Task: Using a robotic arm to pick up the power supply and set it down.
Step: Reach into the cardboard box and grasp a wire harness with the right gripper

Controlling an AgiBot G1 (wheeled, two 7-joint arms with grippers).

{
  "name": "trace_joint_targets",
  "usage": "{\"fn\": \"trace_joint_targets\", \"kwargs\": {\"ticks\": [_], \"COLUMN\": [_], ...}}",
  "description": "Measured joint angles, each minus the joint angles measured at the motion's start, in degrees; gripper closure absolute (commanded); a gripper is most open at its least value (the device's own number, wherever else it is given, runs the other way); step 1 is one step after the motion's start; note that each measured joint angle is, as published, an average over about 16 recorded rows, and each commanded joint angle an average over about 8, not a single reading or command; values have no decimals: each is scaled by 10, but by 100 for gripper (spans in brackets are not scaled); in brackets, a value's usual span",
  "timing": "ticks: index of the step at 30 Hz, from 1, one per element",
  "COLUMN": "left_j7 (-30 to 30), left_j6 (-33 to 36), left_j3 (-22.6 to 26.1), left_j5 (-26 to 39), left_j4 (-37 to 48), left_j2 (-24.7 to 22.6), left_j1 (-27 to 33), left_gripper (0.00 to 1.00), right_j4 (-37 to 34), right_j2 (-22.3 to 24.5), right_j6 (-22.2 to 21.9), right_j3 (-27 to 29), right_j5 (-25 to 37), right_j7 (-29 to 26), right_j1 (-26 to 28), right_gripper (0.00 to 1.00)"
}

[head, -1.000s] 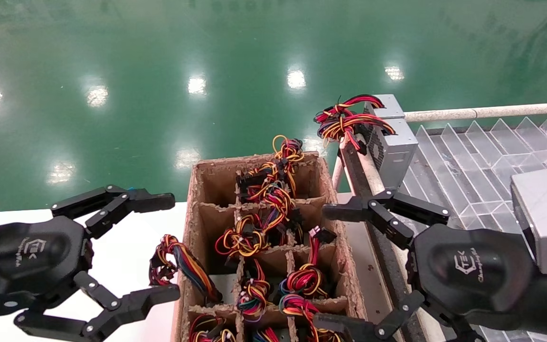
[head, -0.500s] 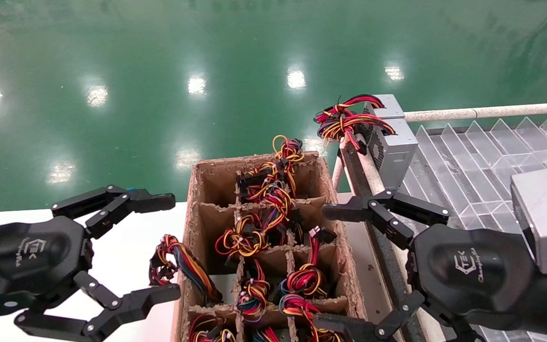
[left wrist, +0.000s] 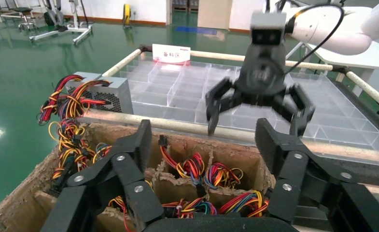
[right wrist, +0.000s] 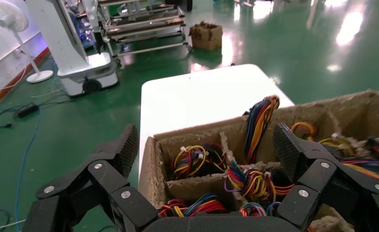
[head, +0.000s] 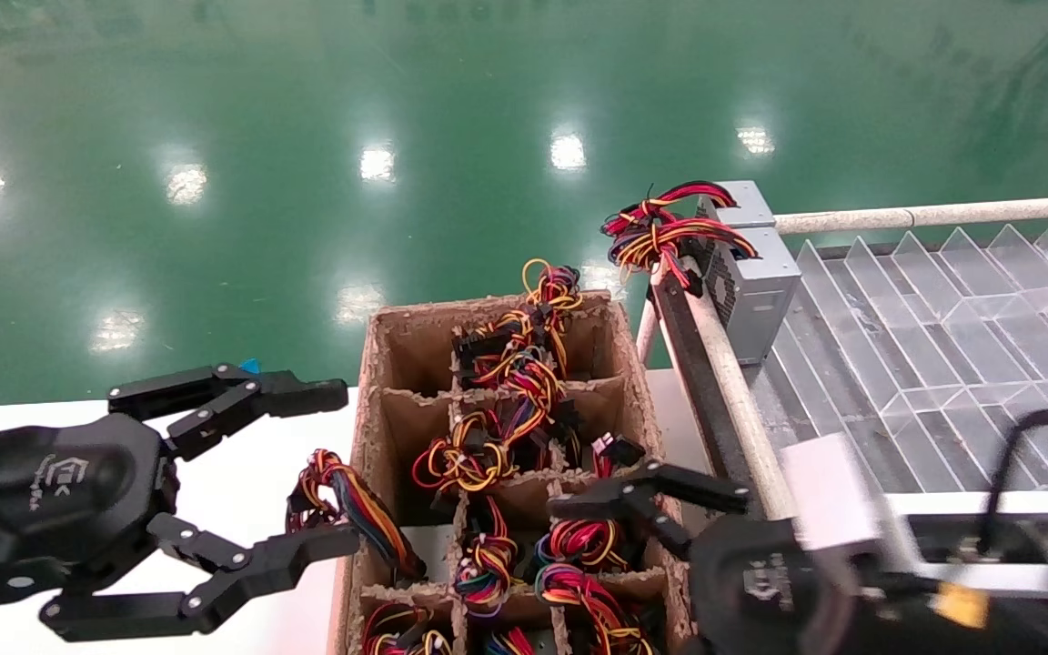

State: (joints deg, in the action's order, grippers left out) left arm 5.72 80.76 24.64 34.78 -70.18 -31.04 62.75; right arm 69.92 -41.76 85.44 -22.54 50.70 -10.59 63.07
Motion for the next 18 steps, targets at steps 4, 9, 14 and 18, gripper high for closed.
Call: {"fn": "trace_joint_targets", "kwargs": {"ticks": [4, 9, 14, 18], "left_j7": [0, 0, 0, 0], "left_j6": [0, 0, 0, 0], "left_j3": [0, 0, 0, 0], "left_j5": [0, 0, 0, 0], "left_j4": [0, 0, 0, 0], "left_j2": [0, 0, 0, 0], "left_j1": [0, 0, 0, 0], "left_gripper": [100, 100, 100, 100], "right_j4": [-20, -45, -66, -77], "right_j2": [-34, -77, -112, -130], "right_j6": [-2, -5, -3, 0], "right_j3": [-22, -48, -73, -89], "right_j5": [24, 51, 81, 101], "right_j7": [-3, -7, -8, -6], "right_j1": [10, 24, 39, 48], "right_gripper": [34, 90, 100, 100]}}
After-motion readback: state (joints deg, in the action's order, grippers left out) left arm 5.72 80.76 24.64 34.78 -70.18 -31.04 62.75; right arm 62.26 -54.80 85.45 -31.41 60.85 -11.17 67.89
